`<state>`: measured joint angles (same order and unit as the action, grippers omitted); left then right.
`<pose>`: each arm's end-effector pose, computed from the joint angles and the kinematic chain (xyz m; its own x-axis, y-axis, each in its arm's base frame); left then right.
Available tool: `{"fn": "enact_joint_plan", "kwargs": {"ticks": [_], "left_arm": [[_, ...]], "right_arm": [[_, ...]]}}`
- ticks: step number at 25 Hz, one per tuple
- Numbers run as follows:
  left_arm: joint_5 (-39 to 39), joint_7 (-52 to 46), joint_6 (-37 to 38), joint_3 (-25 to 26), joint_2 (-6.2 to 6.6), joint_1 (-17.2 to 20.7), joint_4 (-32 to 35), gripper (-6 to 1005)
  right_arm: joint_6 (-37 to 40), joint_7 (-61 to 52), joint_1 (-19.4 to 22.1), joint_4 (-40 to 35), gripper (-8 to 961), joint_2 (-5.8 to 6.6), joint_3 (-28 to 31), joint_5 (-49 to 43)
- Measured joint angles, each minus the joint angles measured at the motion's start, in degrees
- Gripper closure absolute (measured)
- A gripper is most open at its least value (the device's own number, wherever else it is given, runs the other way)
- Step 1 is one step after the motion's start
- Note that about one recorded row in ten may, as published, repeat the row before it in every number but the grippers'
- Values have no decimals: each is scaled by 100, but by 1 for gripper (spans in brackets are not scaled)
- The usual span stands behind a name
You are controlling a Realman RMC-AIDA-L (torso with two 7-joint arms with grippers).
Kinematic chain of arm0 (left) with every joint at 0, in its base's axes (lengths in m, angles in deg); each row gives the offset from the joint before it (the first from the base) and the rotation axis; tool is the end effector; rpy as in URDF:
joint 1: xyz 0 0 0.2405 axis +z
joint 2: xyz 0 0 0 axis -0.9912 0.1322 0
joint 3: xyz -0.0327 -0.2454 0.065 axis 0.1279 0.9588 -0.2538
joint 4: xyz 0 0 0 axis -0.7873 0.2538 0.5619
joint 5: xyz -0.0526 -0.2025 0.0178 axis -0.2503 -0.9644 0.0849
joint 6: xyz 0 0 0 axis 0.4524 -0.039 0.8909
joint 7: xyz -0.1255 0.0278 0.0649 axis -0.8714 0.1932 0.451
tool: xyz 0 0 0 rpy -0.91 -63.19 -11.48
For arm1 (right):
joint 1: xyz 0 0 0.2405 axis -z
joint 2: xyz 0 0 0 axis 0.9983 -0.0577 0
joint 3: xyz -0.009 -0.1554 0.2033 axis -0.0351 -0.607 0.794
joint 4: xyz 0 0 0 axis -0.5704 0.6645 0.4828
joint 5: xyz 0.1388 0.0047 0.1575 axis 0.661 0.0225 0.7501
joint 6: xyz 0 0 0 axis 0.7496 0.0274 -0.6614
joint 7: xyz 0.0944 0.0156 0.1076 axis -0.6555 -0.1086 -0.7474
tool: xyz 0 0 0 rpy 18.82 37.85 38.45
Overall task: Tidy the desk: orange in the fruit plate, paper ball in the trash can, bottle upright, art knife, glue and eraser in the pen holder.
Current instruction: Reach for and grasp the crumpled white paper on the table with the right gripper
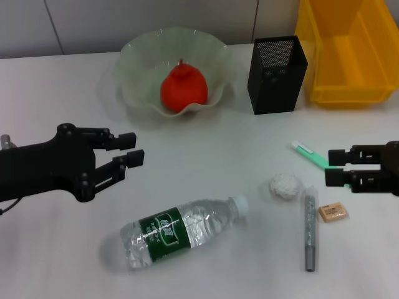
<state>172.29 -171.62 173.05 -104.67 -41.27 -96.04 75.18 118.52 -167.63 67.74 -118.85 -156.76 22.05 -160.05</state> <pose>-0.2245 0.2936 0.0237 0.8358 0.1499 0.5282 0.2803 -0.9437 -0.1757 0.2769 0.2605 0.0843 0.6367 -0.5817 -0.5062 -0.6617 -0.7493 0.0288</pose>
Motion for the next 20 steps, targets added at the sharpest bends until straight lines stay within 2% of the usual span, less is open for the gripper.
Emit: {"fn": "enact_joint_plan", "kwargs": {"ticks": [1,2,5,6,7,11,14,16,20], "left_arm": [[2,-1,124,50,-8,-3,-112,727],[2,-1,124,50,-8,-3,-112,727],[4,9,243,60,-1,-37,-302,727],[7,9,258,60,0,-49,-359,727],[13,9,261,64,1,-51,-395,727],[37,40,377,71,3,-42,-422,727],[48,49,419,73,2,-49,-423,727],[56,60,433,74,-16,-52,-423,727],[58,74,428,75,-36,-53,-423,726]], "right_arm": [[5,-415,9,-413,296,-3,-112,-18],[5,-415,9,-413,297,-3,-112,-18],[25,-1080,-43,-1023,300,0,-266,-106],[59,-1519,-119,-1434,302,16,-480,-184],[59,-1519,-119,-1434,303,16,-480,-184],[-87,-2719,-353,-2322,307,23,-1076,-589],[-339,-3237,-490,-2564,310,22,-1359,-1031],[-612,-3593,-663,-2706,313,25,-1820,-1583],[-740,-3785,-828,-2623,317,26,-2035,-1762]]}}
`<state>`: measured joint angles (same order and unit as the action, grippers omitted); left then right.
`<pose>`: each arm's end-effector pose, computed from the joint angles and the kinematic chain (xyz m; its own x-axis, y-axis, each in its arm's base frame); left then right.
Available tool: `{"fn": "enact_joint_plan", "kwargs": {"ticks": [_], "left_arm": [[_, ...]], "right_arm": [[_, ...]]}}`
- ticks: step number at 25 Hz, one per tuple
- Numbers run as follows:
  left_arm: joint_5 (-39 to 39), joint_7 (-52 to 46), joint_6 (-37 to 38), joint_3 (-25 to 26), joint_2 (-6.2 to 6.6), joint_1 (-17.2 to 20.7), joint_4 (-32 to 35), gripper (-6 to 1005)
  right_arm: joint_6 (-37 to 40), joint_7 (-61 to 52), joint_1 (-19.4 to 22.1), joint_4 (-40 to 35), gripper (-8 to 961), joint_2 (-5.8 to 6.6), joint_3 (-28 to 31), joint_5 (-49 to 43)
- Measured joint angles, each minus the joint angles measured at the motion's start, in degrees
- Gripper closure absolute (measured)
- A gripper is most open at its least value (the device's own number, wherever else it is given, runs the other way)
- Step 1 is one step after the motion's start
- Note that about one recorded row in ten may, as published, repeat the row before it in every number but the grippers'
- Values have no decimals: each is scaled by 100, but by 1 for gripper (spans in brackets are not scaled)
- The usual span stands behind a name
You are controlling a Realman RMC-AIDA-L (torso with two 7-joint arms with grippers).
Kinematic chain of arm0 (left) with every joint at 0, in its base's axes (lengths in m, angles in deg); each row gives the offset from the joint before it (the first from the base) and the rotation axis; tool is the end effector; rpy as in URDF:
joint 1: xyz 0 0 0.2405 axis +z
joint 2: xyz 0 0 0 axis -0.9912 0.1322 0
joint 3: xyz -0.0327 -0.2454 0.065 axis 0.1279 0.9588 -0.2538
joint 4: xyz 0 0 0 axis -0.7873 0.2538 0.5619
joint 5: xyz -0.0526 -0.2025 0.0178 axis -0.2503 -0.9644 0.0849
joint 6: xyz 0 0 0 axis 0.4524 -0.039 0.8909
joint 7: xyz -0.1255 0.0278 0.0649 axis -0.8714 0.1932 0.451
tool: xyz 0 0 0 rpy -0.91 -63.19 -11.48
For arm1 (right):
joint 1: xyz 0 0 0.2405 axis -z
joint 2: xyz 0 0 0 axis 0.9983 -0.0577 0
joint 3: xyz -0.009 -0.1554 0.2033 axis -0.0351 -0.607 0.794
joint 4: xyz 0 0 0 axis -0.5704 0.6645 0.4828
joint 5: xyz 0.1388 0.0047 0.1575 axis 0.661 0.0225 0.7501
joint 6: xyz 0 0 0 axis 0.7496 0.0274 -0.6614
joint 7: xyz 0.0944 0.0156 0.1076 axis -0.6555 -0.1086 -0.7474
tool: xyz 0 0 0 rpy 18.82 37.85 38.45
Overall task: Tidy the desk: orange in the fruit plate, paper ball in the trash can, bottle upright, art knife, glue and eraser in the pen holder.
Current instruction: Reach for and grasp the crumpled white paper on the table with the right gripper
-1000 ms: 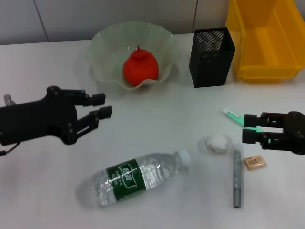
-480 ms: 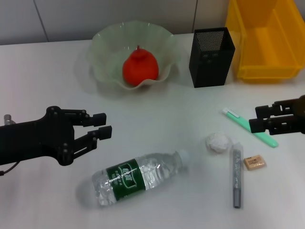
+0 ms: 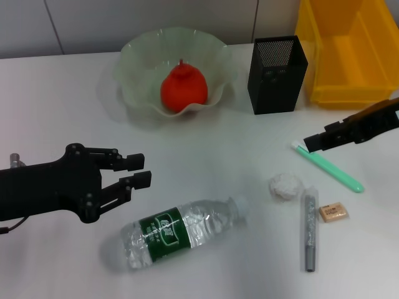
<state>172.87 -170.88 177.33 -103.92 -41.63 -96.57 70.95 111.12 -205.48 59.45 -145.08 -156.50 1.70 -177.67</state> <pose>-0.2311 0.2820 0.0143 0.8159 0.2005 0.5423 0.2917 -0.9526 -0.0867 0.2009 0.3203 0.0936 0.6219 -0.7663 -0.1613 -0.7746 -0.5716 -0.2706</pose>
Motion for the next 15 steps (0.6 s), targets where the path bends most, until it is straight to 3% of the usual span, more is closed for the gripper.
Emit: {"fn": "enact_joint_plan", "kwargs": {"ticks": [8,15], "left_arm": [[2,69,-33,3,-38,2,0,726],[1,139,-49,3,-100,54,-5,726]], "right_arm": [[-423,-452,-506,611,326,-8,-352,-731],[-960,-671,-754,619,333,-18,-1500,-1595]]}}
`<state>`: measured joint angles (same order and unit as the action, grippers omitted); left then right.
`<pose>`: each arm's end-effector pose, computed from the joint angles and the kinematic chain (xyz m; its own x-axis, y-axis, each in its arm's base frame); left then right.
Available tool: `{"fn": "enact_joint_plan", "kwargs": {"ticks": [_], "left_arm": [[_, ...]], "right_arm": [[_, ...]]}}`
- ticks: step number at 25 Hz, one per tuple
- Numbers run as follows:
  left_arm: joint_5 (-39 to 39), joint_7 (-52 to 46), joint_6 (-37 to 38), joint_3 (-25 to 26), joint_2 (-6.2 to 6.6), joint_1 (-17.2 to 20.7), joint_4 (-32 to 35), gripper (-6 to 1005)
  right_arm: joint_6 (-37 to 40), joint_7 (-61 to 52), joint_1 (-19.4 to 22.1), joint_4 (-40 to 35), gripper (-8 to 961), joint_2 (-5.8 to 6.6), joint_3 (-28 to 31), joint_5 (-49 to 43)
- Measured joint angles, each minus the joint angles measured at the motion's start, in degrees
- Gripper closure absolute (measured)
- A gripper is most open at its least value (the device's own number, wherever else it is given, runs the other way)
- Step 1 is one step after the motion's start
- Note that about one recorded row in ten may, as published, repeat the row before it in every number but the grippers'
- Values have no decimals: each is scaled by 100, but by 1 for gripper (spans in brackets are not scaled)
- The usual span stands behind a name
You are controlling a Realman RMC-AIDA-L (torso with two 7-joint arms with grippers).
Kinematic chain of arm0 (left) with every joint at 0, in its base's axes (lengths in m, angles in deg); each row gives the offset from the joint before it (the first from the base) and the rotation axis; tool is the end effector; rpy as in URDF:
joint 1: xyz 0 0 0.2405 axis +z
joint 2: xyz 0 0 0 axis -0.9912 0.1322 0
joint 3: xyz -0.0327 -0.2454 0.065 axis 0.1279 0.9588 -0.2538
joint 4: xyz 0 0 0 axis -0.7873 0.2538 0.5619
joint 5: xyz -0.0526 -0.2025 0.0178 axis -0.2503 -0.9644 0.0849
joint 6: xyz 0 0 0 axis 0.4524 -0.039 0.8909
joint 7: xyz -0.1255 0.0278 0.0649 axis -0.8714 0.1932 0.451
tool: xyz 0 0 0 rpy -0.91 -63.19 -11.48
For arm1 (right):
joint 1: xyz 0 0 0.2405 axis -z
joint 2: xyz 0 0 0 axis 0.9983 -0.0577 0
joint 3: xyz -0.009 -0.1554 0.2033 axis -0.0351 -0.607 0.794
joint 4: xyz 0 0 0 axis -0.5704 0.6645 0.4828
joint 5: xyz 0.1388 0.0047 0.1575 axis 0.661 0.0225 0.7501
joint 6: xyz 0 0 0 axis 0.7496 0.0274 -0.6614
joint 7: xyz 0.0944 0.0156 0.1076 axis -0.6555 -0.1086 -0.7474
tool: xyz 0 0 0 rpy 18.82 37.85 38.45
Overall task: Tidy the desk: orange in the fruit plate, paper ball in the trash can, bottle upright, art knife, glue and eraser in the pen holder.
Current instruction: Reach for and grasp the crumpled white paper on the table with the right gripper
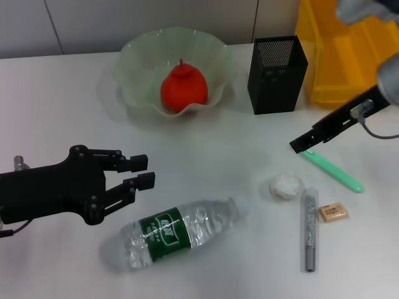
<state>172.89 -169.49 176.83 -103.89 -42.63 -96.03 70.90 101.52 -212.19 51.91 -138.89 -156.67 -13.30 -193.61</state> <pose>-0.2306 0.2800 0.0092 0.8122 0.1884 0.5522 0.2878 -0.9527 -0.0982 0.1839 0.3590 0.0501 0.6368 -0.7697 0.0461 -0.6659 -0.5791 -0.4703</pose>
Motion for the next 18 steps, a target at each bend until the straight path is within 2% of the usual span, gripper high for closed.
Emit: {"fn": "enact_joint_plan", "kwargs": {"ticks": [1,6,11,18], "left_arm": [[0,1,0,4,-1,16,-23,726],[-1,77,5,96,-15,22,-109,726],[-1,156,8,128,-20,21,-147,726],[-1,160,1,132,-20,18,-171,727]], "right_arm": [[-139,-57,-47,-19,335,-4,-284,-171],[-303,-181,-254,284,340,-7,-861,-312],[-401,-225,-448,821,346,-12,-1135,-318],[-504,-270,-543,1142,353,-15,-1294,-322]]}}
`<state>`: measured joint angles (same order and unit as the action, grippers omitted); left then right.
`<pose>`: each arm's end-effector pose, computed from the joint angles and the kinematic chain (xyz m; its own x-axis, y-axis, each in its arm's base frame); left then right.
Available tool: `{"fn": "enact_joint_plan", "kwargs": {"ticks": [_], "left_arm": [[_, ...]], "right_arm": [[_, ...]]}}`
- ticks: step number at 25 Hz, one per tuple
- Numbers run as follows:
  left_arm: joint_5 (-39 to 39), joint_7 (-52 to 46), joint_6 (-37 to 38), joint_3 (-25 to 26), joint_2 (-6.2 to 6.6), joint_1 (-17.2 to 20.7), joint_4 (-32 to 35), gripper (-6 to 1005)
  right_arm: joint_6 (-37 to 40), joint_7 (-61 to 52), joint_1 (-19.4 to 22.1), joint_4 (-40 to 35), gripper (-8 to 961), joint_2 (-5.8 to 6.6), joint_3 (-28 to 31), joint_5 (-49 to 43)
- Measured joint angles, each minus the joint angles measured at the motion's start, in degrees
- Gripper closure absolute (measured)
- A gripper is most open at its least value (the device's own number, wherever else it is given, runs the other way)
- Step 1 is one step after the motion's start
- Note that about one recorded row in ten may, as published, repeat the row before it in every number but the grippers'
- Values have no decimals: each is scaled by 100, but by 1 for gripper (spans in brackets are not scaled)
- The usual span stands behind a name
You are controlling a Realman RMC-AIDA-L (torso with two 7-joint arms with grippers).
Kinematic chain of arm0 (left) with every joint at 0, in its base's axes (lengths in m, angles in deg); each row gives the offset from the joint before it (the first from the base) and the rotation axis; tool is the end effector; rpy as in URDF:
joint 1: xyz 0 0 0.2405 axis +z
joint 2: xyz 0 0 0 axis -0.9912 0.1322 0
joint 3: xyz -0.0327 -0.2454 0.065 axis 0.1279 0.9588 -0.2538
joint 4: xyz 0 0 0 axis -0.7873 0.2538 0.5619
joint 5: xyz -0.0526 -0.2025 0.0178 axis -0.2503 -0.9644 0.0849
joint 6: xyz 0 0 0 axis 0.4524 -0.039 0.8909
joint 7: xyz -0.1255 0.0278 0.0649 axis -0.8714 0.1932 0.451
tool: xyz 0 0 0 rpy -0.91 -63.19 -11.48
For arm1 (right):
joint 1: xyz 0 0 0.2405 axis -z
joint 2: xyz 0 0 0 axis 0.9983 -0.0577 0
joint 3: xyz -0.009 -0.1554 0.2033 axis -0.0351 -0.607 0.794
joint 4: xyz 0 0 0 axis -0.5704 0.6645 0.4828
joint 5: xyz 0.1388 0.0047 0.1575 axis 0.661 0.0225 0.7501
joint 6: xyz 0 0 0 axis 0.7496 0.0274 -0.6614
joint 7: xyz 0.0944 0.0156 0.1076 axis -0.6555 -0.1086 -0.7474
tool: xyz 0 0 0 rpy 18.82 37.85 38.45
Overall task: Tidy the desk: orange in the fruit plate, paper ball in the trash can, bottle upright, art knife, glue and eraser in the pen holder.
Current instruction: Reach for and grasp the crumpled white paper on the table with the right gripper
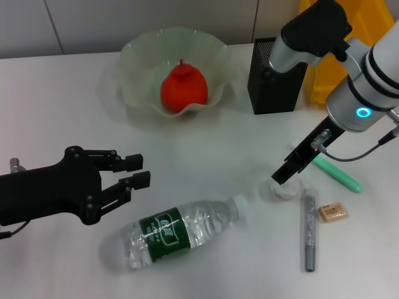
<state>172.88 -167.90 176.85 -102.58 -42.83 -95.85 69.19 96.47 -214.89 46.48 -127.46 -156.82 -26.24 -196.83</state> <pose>-0.2372 0.2790 0.0090 0.8040 0.1910 0.5631 0.3032 -0.9463 -0.1120 0.1773 0.3644 -0.0059 0.6373 -0.7254 0.2600 -0.5740 -0.6720 -0.4680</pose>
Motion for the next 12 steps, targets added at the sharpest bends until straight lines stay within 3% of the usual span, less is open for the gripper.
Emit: {"fn": "enact_joint_plan", "kwargs": {"ticks": [12], "left_arm": [[0,73,-8,1,0,-11,-131,727]], "right_arm": [[74,-217,-46,57,367,1,-337,-128]]}}
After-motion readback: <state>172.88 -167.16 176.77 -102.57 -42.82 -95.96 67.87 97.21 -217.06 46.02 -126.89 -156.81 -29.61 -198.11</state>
